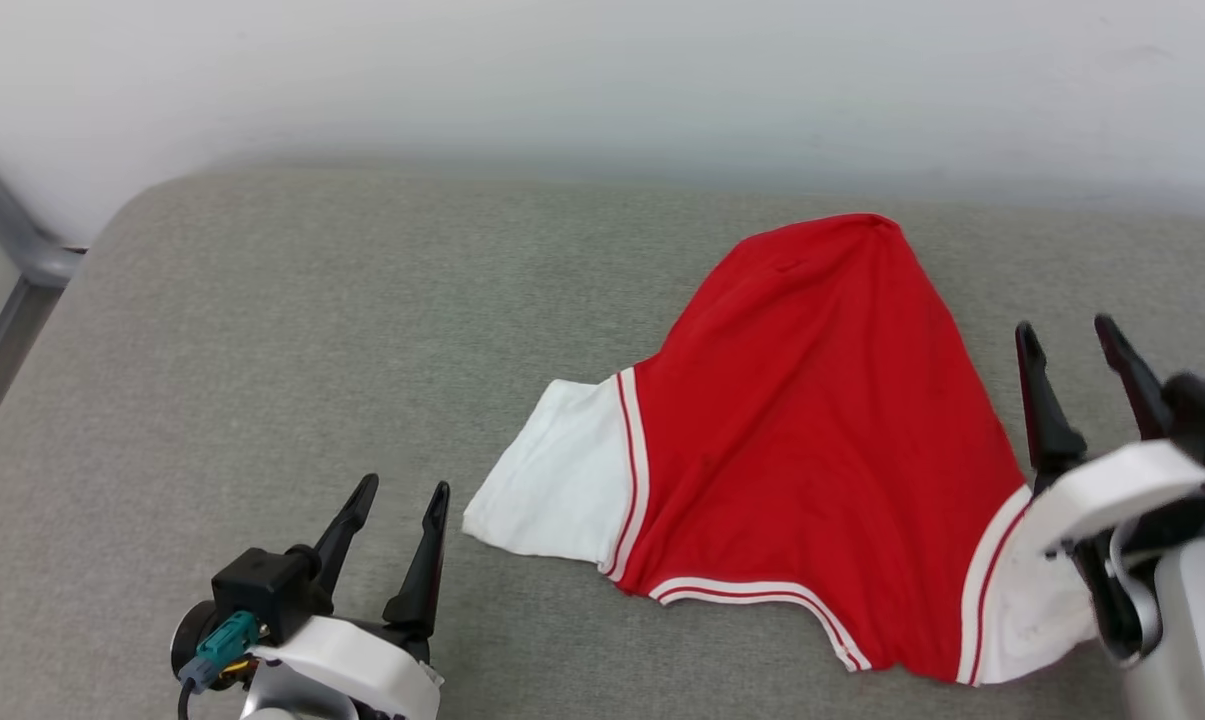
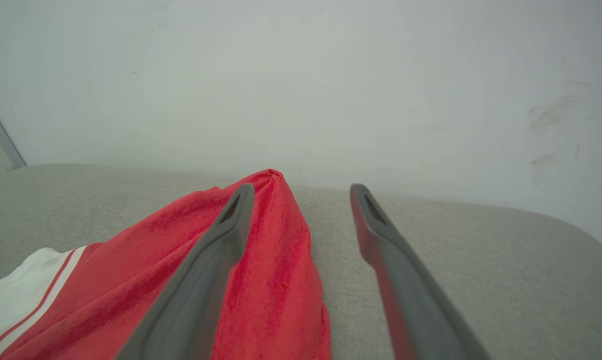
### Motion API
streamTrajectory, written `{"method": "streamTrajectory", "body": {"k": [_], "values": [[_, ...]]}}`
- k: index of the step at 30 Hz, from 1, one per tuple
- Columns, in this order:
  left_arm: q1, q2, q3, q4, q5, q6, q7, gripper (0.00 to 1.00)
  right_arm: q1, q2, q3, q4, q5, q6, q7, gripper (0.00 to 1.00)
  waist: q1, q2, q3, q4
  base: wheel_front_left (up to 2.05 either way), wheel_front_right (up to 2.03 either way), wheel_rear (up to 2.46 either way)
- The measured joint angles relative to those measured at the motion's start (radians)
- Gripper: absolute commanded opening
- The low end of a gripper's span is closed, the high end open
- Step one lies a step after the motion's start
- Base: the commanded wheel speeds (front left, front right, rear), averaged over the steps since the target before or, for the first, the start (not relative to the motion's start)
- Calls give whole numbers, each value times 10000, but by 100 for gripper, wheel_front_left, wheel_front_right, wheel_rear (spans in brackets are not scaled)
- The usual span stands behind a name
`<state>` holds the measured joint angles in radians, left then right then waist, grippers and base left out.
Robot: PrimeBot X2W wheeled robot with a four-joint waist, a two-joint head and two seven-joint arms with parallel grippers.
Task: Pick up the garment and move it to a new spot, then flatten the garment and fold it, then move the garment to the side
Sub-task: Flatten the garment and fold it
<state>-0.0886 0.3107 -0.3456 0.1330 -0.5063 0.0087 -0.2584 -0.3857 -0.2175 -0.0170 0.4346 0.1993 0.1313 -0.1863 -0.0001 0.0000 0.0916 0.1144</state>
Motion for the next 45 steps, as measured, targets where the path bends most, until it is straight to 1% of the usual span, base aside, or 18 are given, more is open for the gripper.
{"method": "streamTrajectory", "body": {"k": [5,7,10,14,16,20,22,25,28,29,30,31,33,40,45], "values": [[120,113,-82,416,17,-90,107,100,1586,779,-807,-1661,-311,-2,163,100,0,0,-6,-453,0,0,0],[111,234,-104,541,100,-81,232,100,1996,1011,-903,-2272,-439,-2,364,100,0,0,37,-628,0,0,0],[-88,326,-94,594,65,-2,706,100,2424,1175,-949,-3033,-529,-2,637,100,0,0,153,-886,0,0,0],[-598,594,-138,679,-12,88,1816,100,2676,1304,-1037,-3735,-596,-2,961,100,0,0,389,-1161,0,0,0],[-835,817,-303,865,0,100,2708,100,2692,1348,-1003,-4002,-604,-2,1087,100,0,0,520,-1291,0,0,0],[-1162,1177,-575,1168,2,286,4516,100,2803,1415,-945,-4314,-677,-2,1221,100,0,0,796,-1529,0,0,0],[-1334,1244,-610,1177,23,453,5001,100,2810,1455,-941,-4385,-694,-2,1229,100,1,0,937,-1634,0,0,0],[-1468,1358,-754,1254,107,564,5689,100,2827,1496,-909,-4424,-802,-2,1246,100,1,0,1149,-1754,0,0,0],[-1585,1461,-840,1338,165,629,5992,100,2827,1532,-922,-4418,-838,-2,1239,100,0,0,1318,-1846,0,0,0],[-1600,1461,-842,1358,163,663,6013,86,2827,1538,-930,-4412,-838,-2,1227,100,0,0,1356,-1864,0,0,0],[-1605,1455,-798,1367,165,725,5967,37,2827,1544,-953,-4405,-838,-2,1210,100,0,0,1384,-1869,0,0,0],[-1614,1415,-727,1392,159,815,5837,0,2827,1553,-976,-4395,-838,-2,1210,100,0,0,1398,-1860,0,0,0],[-1614,1321,-616,1476,71,918,5614,0,2834,1567,-1043,-4372,-867,-2,1229,100,1,0,1391,-1804,0,0,0],[-1564,1333,-77,1538,-161,1158,4788,0,2947,1540,-945,-4194,-963,-2,1645,100,1,0,1105,-1469,0,0,0],[-1204,1615,458,926,-370,1446,4452,0,3198,1269,-736,-4090,-794,0,2337,100,1,0,815,-1154,0,0,0]]}}
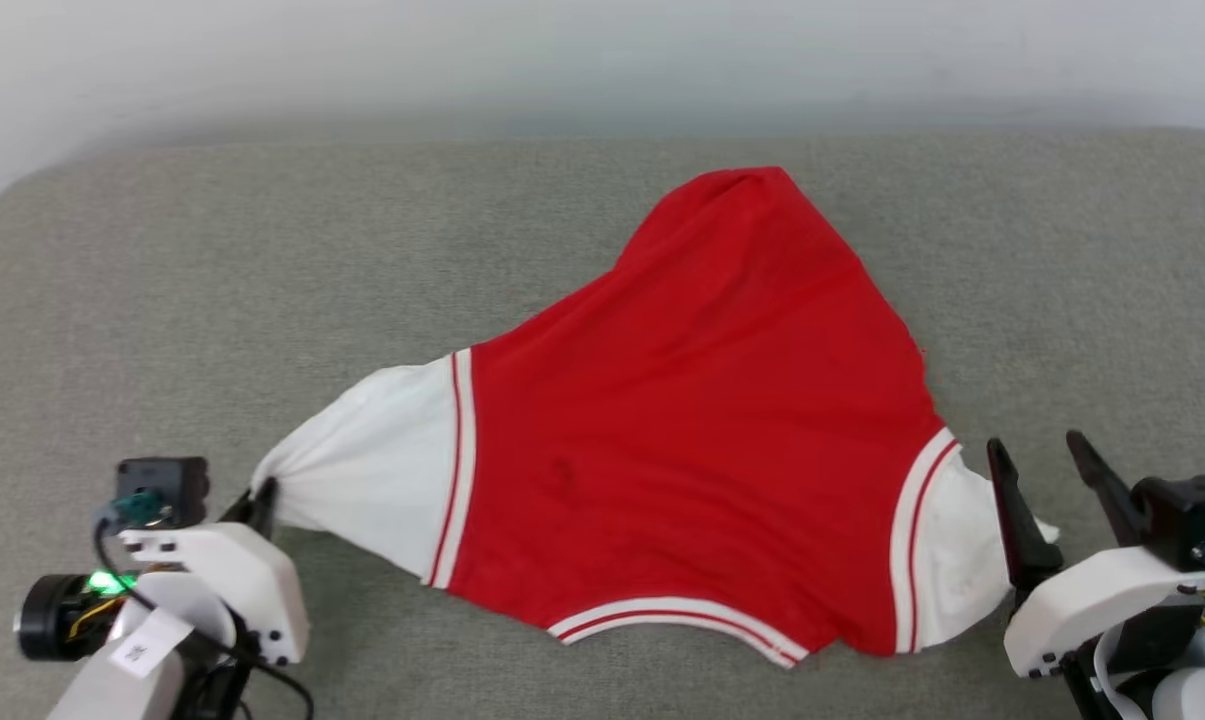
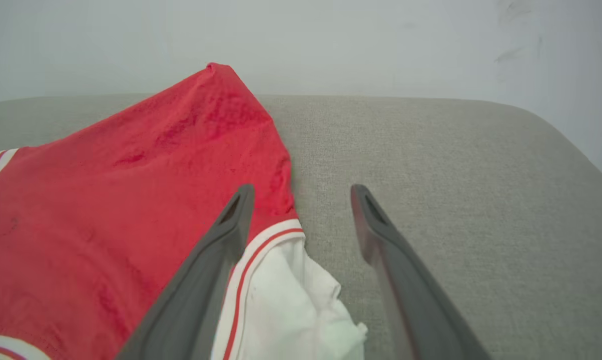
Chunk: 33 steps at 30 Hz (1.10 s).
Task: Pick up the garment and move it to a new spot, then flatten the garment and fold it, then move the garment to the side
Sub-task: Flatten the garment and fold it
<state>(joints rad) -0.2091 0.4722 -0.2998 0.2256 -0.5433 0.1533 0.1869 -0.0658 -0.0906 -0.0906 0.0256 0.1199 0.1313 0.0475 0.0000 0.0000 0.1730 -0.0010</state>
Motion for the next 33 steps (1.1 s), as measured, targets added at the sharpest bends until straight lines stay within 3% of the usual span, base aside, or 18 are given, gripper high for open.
{"method": "streamTrajectory", "body": {"k": [7,13,20,27,33], "values": [[1334,502,690,-1507,-437,360,-165,0,571,-253,-221,-121,50,0,1975,100,0,0,-301,485,0,0,0],[2503,516,742,-3225,-711,598,42,0,1134,-303,-633,-566,23,-4,4644,100,0,0,-394,860,0,0,0],[2729,479,489,-4309,-600,846,221,0,1282,42,-901,-1737,121,0,6504,100,-1,0,-409,1240,0,0,0],[2691,435,238,-4537,-481,859,303,0,1279,188,-1112,-1772,-199,-2,7806,100,-1,0,-322,1417,0,0,0],[2530,376,82,-4610,-414,846,351,0,1106,280,-1283,-1333,-343,-2,7979,100,-1,0,-84,1529,0,0,0]]}}
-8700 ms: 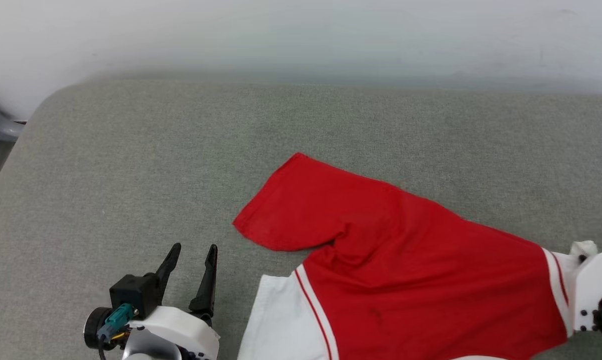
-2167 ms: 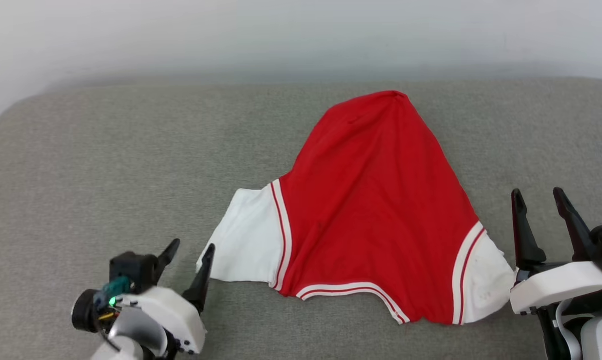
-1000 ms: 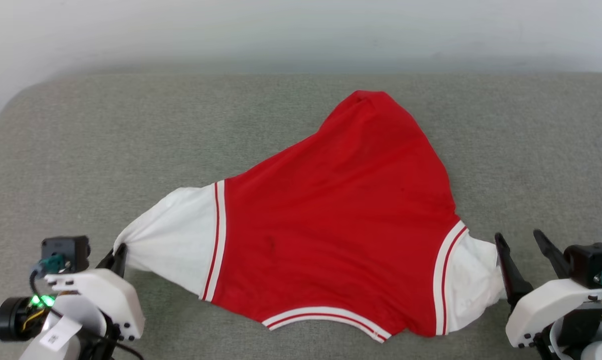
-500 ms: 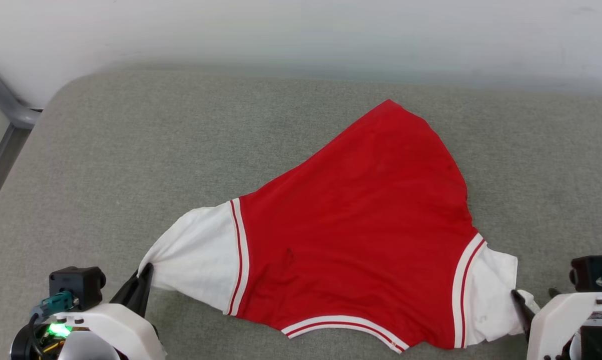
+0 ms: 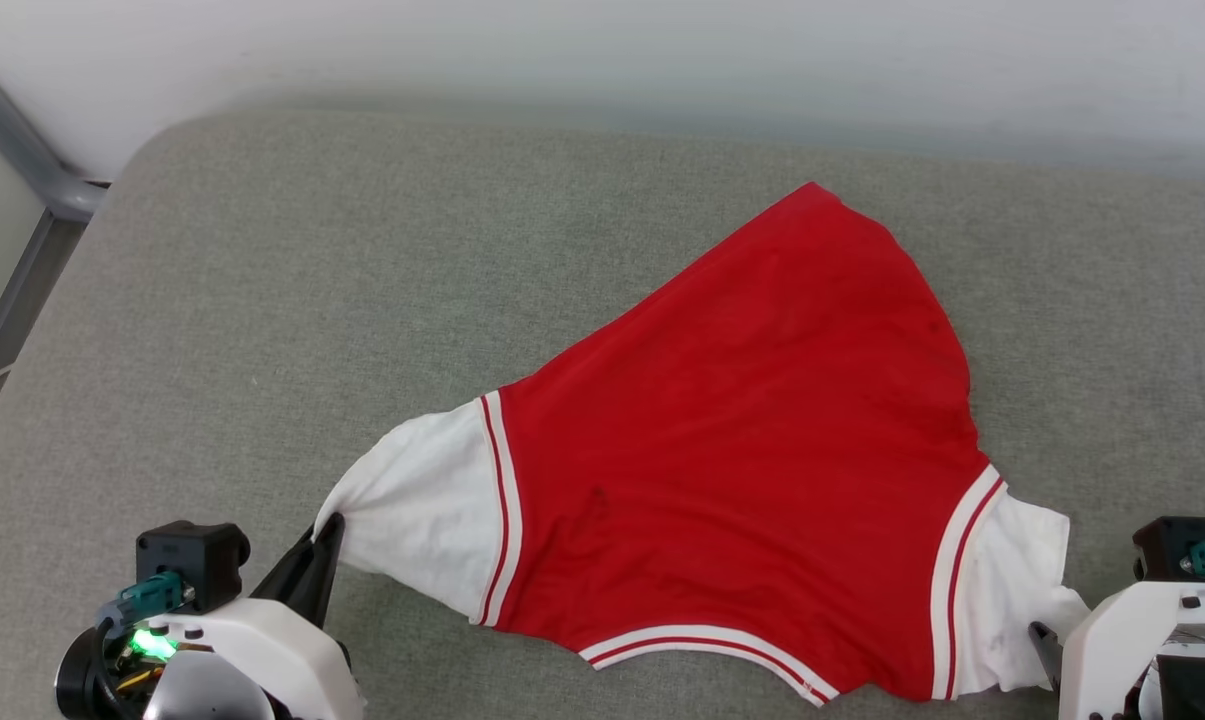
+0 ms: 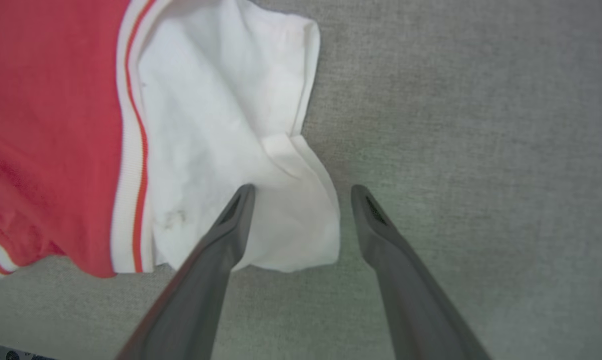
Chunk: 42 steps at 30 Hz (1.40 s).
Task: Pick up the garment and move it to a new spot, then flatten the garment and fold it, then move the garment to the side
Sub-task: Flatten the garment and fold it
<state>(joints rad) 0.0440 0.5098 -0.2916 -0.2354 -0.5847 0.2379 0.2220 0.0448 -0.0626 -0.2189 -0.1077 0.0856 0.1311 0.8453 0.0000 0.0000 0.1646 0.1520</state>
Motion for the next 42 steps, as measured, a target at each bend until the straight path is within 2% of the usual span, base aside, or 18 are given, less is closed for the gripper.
{"method": "streamTrajectory", "body": {"k": [10,11,12,13,14,22,27,33,42], "values": [[-283,-35,-140,40,40,-17,44,0,-105,-13,192,848,50,-21,180,100,0,-1,392,243,0,0,0],[-284,-35,-151,56,40,-19,44,0,-82,-31,226,880,94,-21,196,91,0,0,397,258,0,0,0],[-284,-33,-153,71,42,-17,46,0,-73,-36,255,915,121,-23,242,49,0,0,391,263,0,0,0],[-285,-27,-153,92,44,-15,50,0,-60,-42,293,936,130,-23,272,49,0,-1,377,262,0,0,0],[-285,-23,-157,117,67,-12,52,0,-41,-36,336,968,142,-21,272,0,0,0,350,256,0,0,0],[-221,115,-105,211,69,33,111,0,-86,-140,408,966,364,4,-418,0,0,0,-138,46,0,0,0],[-109,278,82,-52,2,56,63,0,-512,-842,383,410,750,0,-706,0,0,0,-616,-175,0,0,0],[-226,894,397,-575,123,-178,-54,0,-1409,-1664,169,-359,1609,0,-497,0,0,0,-1164,-491,0,0,0],[-1356,1459,1440,-1737,-384,-470,-59,0,-3549,-2266,-247,-1218,2466,0,351,0,0,0,-1585,-948,0,0,0]]}}
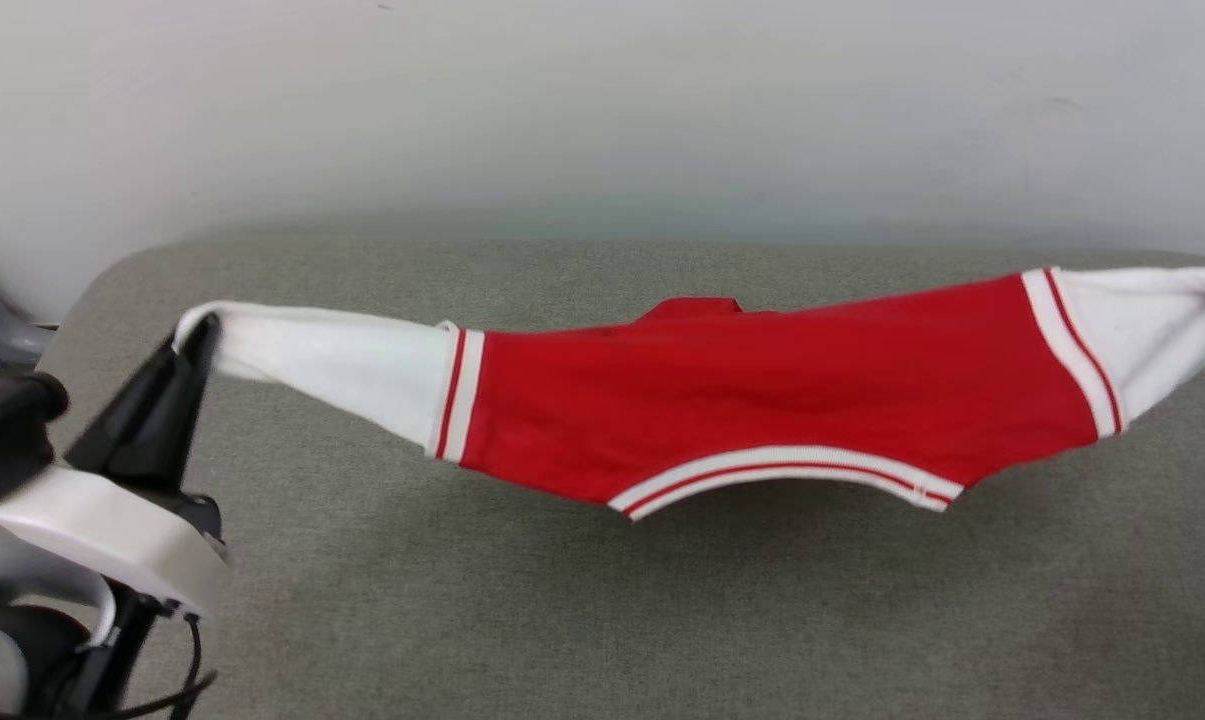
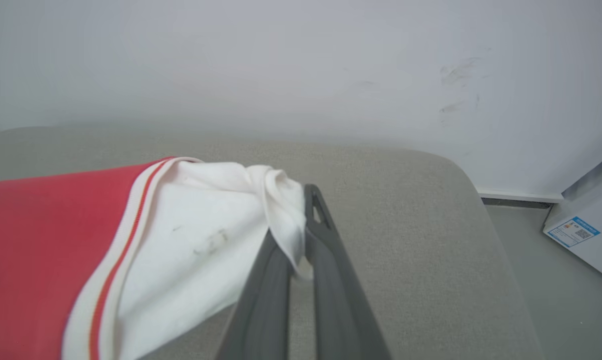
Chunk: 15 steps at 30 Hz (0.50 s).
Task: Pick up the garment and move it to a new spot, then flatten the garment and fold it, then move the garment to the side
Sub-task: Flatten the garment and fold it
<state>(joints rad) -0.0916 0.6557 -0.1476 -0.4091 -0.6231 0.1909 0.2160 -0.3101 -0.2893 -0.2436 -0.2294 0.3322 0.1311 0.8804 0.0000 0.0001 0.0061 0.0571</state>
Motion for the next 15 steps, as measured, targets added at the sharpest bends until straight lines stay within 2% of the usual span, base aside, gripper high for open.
{"method": "streamTrajectory", "body": {"k": [9,15], "values": [[-1791,610,1055,-554,-546,-236,148,0,-2442,-75,-27,-159,182,0,205,0,0,0,28,-349,0,0,0],[-2873,934,1398,-389,-677,-410,203,0,-3544,38,81,15,197,0,370,0,1,0,349,-475,0,0,0]]}}
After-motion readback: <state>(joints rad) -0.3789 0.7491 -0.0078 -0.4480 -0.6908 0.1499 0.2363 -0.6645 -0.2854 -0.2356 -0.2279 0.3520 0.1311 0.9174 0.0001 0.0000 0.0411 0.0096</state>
